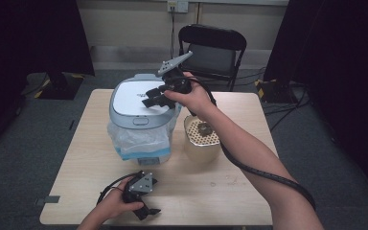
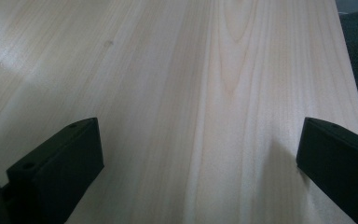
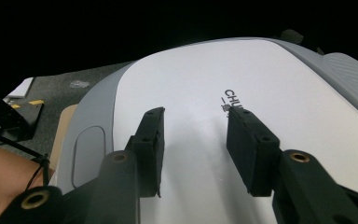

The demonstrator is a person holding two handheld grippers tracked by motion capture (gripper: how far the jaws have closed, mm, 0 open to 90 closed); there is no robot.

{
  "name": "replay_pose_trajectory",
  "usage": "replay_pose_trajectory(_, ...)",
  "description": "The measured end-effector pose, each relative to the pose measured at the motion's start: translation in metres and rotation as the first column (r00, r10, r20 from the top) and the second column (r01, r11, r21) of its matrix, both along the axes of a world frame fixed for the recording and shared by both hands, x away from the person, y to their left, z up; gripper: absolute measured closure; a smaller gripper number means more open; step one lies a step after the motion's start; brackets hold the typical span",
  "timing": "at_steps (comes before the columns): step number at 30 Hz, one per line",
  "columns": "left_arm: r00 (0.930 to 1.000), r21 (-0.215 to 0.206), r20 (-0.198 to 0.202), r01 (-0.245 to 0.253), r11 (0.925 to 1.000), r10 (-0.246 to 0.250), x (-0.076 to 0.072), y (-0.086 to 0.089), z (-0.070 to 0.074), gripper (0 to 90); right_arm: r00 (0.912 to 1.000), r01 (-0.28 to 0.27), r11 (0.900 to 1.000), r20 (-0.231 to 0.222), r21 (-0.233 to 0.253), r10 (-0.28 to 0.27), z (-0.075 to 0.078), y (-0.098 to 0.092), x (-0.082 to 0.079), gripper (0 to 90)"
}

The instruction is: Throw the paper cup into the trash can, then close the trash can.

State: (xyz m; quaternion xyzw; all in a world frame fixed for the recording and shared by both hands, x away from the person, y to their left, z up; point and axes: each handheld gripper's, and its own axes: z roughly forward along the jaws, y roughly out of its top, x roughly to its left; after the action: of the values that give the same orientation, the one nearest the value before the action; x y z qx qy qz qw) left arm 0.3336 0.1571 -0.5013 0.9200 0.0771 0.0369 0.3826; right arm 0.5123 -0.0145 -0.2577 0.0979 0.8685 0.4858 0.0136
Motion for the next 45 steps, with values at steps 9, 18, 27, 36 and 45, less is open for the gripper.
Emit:
replay_pose_trajectory(9,0.9999,-0.003,-0.016,0.001,1.0000,-0.001,0.000,0.000,-0.001,0.0,0.9991,-0.001,1.000,0.041,-0.026,0.002,-0.002,0.001,-0.002,58.6)
replay_pose_trajectory(18,1.0000,0.007,0.000,-0.002,1.0000,0.002,0.000,0.000,0.000,0.0,0.9998,-0.006,1.000,0.018,0.009,0.006,-0.003,-0.001,-0.002,52.3)
replay_pose_trajectory(27,1.0000,0.001,0.002,0.000,1.0000,0.000,0.000,0.000,0.000,0.0,1.0000,0.006,1.000,0.005,-0.009,-0.006,-0.002,-0.002,-0.004,24.4)
replay_pose_trajectory(36,1.0000,0.000,0.001,-0.001,1.0000,0.001,0.000,0.000,0.000,0.0,0.9998,0.014,1.000,0.014,-0.028,-0.013,0.004,-0.011,-0.011,16.8)
replay_pose_trajectory(45,1.0000,0.000,0.001,-0.001,1.0000,0.001,0.000,0.000,0.000,0.0,0.9995,0.012,0.999,0.028,-0.049,-0.011,0.008,-0.022,-0.017,16.7)
